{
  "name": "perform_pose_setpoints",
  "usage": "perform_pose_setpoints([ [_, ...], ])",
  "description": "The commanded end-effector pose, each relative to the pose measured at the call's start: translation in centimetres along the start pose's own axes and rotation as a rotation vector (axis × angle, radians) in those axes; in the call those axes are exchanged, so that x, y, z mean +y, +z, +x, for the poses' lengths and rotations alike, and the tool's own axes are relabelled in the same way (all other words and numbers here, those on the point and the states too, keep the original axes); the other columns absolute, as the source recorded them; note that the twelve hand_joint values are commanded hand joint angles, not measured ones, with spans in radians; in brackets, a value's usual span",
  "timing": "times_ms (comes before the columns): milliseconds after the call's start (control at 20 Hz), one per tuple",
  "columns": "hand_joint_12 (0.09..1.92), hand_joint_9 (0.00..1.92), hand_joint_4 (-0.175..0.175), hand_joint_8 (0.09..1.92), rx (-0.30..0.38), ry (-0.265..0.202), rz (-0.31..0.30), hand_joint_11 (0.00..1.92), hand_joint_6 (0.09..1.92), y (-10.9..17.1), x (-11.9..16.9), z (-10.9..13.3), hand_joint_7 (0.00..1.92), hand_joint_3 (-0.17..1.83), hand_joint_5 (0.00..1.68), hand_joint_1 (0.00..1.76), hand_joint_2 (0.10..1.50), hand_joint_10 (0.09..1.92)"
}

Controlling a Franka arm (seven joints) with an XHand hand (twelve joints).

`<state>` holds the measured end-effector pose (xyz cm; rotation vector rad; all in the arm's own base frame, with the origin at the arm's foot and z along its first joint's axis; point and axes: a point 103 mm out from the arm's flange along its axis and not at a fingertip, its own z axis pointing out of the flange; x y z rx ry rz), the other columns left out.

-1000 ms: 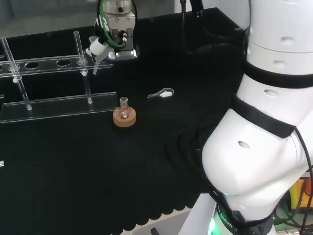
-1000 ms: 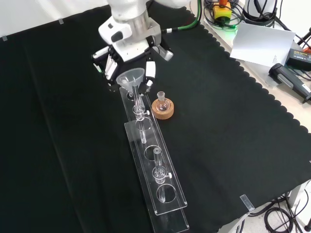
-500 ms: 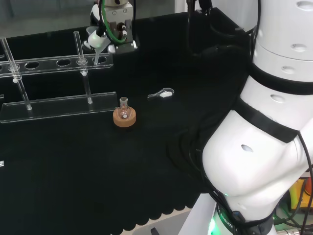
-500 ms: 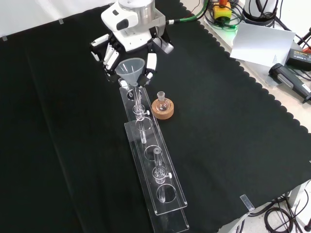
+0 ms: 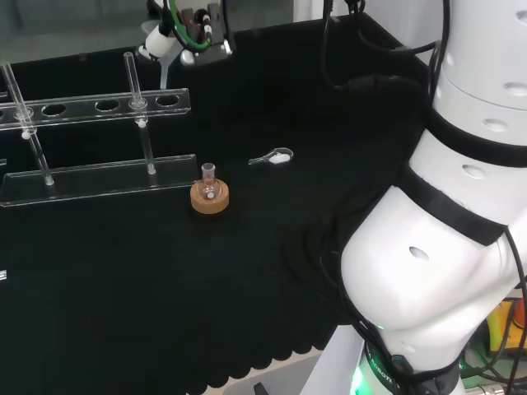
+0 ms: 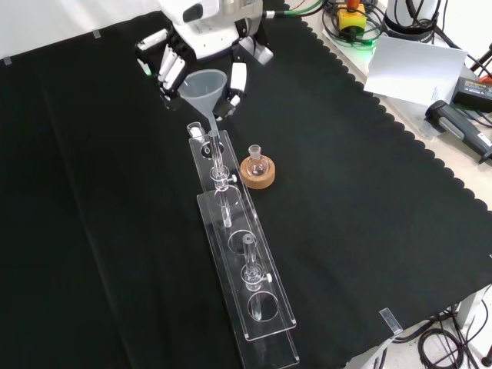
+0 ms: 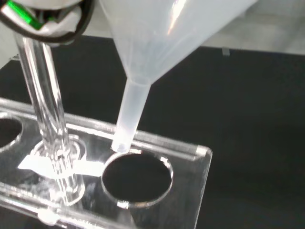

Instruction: Pick up the funnel from the transparent funnel stand.

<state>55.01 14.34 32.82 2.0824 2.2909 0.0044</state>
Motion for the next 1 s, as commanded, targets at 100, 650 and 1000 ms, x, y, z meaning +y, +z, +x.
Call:
perform_pose_setpoints([
  [100, 1.6, 1.12, 0.055, 0.93, -0.023, -0.013, -0.017, 0.1, 0.92, -1.8, 0.0, -0.1, 1.16, 0.8, 0.91, 0.94, 0.56, 0.37],
  [650, 1.6, 1.12, 0.06, 0.92, -0.029, -0.002, -0.03, 0.1, 0.92, -2.8, -0.3, -0.6, 1.19, 0.81, 0.92, 0.94, 0.56, 0.36],
  [1000, 1.6, 1.13, 0.063, 0.92, -0.03, 0.015, -0.022, 0.1, 0.92, -2.6, -1.0, -1.0, 1.2, 0.81, 0.93, 0.94, 0.55, 0.35],
])
